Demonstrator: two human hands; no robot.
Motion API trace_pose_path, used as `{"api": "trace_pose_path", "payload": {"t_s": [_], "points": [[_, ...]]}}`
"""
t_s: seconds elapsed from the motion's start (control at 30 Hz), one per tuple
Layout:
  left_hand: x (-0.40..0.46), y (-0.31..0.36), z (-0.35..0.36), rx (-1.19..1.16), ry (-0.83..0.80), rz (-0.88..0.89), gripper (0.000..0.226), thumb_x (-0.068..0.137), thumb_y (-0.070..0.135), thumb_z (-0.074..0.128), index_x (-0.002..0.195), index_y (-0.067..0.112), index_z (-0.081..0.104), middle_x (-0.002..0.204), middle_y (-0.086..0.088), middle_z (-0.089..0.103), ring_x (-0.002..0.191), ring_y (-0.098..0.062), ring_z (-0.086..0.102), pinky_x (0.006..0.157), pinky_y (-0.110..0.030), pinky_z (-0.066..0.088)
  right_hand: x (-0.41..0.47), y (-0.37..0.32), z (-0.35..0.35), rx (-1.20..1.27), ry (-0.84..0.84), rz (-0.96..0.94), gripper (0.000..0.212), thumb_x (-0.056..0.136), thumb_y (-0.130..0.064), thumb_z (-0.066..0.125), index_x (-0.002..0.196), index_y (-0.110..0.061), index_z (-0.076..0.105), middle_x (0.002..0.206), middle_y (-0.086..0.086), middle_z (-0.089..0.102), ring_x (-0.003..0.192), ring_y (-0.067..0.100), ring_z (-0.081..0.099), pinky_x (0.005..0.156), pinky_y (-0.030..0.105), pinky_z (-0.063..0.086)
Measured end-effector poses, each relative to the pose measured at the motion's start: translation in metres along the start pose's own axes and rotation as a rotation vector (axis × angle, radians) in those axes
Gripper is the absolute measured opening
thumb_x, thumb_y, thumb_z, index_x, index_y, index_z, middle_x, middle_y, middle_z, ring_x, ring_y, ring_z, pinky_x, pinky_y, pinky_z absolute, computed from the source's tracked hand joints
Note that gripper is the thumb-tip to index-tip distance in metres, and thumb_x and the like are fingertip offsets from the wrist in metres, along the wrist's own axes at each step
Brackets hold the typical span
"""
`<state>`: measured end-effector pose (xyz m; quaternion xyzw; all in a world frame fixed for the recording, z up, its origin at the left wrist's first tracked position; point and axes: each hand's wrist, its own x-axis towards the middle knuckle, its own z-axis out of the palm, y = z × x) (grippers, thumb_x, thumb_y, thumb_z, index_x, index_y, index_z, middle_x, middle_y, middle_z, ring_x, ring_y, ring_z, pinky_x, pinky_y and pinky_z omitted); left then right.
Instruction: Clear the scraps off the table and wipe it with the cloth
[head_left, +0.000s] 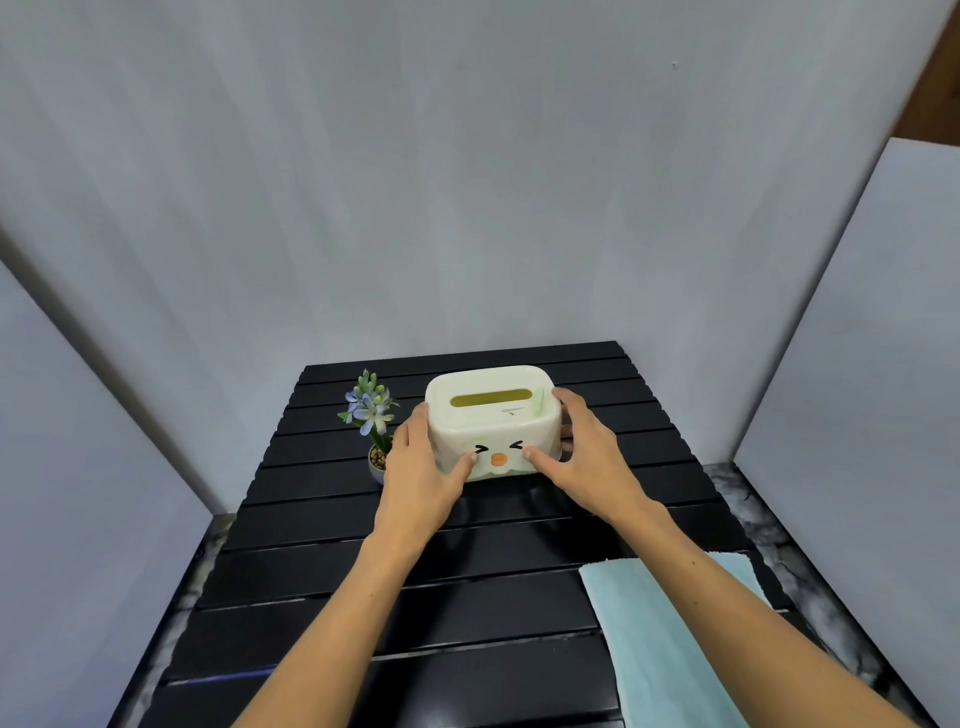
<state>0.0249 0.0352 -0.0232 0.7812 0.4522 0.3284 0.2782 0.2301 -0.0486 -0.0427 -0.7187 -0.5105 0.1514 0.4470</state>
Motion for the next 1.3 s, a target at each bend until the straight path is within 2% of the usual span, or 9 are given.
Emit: {"api": "trace_pose_path", "payload": {"t_s": [0.37, 0.57, 0.77, 0.9, 0.97, 1.07, 1.13, 1.2, 1.3], "points": [[0.009, -0.003, 0.002, 0.008, 0.002, -0.002, 0.080, 0.081, 0.032, 0.076, 0.148, 0.023, 0.033, 0.140, -0.004, 0.049, 0.128, -0.020, 0.047, 0.103, -0.042, 0.046, 0.003, -0.002, 0.004, -0.008, 0.015, 0.017, 0.080, 0.077, -0.040, 0.079, 0.142, -0.037, 0.032, 0.130, -0.007, 0.054, 0.114, 0.014, 0.058, 0.093, 0.042, 0.056], [0.013, -0.002, 0.003, 0.034, -0.019, 0.003, 0.084, 0.083, 0.030, 0.073, 0.151, 0.020, 0.026, 0.140, -0.009, 0.049, 0.129, -0.023, 0.045, 0.104, -0.040, 0.043, 0.000, -0.003, 0.008, -0.032, 0.040, 0.011, 0.079, 0.080, -0.040, 0.077, 0.144, -0.036, 0.031, 0.135, -0.005, 0.051, 0.119, 0.016, 0.055, 0.095, 0.044, 0.054], [0.016, -0.002, 0.003, 0.038, -0.021, 0.023, 0.080, 0.082, 0.025, 0.072, 0.149, 0.018, 0.029, 0.135, -0.008, 0.052, 0.126, -0.021, 0.046, 0.100, -0.033, 0.040, -0.001, -0.005, 0.009, -0.041, 0.040, 0.023, 0.079, 0.080, -0.042, 0.077, 0.144, -0.038, 0.029, 0.136, -0.004, 0.050, 0.118, 0.017, 0.056, 0.094, 0.045, 0.055], [0.015, -0.001, 0.003, 0.035, -0.027, 0.018, 0.081, 0.083, 0.025, 0.071, 0.150, 0.018, 0.027, 0.137, -0.009, 0.050, 0.127, -0.021, 0.045, 0.102, -0.034, 0.040, -0.001, -0.006, 0.010, -0.045, 0.032, 0.035, 0.081, 0.080, -0.042, 0.077, 0.145, -0.037, 0.028, 0.138, -0.004, 0.049, 0.120, 0.017, 0.055, 0.095, 0.046, 0.055], [0.015, 0.000, 0.002, 0.038, -0.031, 0.011, 0.083, 0.084, 0.024, 0.071, 0.152, 0.015, 0.024, 0.142, -0.011, 0.047, 0.131, -0.022, 0.042, 0.104, -0.031, 0.036, -0.001, -0.006, 0.010, -0.041, 0.027, 0.038, 0.082, 0.080, -0.044, 0.076, 0.145, -0.037, 0.027, 0.140, -0.003, 0.048, 0.121, 0.018, 0.055, 0.095, 0.047, 0.054], [0.009, 0.002, 0.001, 0.062, -0.033, -0.008, 0.089, 0.088, 0.024, 0.068, 0.156, 0.008, 0.014, 0.157, -0.013, 0.031, 0.145, -0.023, 0.027, 0.113, -0.029, 0.024, -0.004, -0.009, 0.008, -0.028, 0.013, 0.044, 0.084, 0.079, -0.050, 0.074, 0.146, -0.041, 0.025, 0.138, -0.006, 0.049, 0.120, 0.016, 0.055, 0.096, 0.046, 0.053], [0.003, 0.002, -0.001, 0.058, -0.016, 0.021, 0.086, 0.090, 0.027, 0.067, 0.156, 0.008, 0.014, 0.160, -0.011, 0.026, 0.148, -0.021, 0.023, 0.115, -0.027, 0.021, -0.009, -0.012, 0.006, -0.032, 0.022, 0.059, 0.087, 0.079, -0.054, 0.073, 0.148, -0.040, 0.023, 0.139, -0.007, 0.049, 0.121, 0.013, 0.054, 0.098, 0.043, 0.052], [-0.005, 0.002, -0.004, 0.031, -0.010, 0.026, 0.084, 0.091, 0.029, 0.065, 0.156, 0.011, 0.016, 0.160, -0.008, 0.027, 0.147, -0.019, 0.025, 0.116, -0.029, 0.025, -0.015, -0.013, 0.002, -0.035, 0.034, 0.083, 0.091, 0.080, -0.051, 0.074, 0.152, -0.035, 0.021, 0.143, -0.005, 0.047, 0.122, 0.012, 0.052, 0.101, 0.041, 0.050], [-0.028, -0.001, -0.005, -0.051, -0.025, -0.005, 0.087, 0.089, 0.027, 0.067, 0.157, 0.018, 0.015, 0.158, -0.004, 0.030, 0.142, -0.020, 0.035, 0.115, -0.040, 0.036, -0.033, -0.012, -0.002, -0.018, 0.058, 0.109, 0.083, 0.085, -0.038, 0.074, 0.152, -0.028, 0.027, 0.145, -0.003, 0.046, 0.118, 0.010, 0.053, 0.101, 0.037, 0.050]]}}
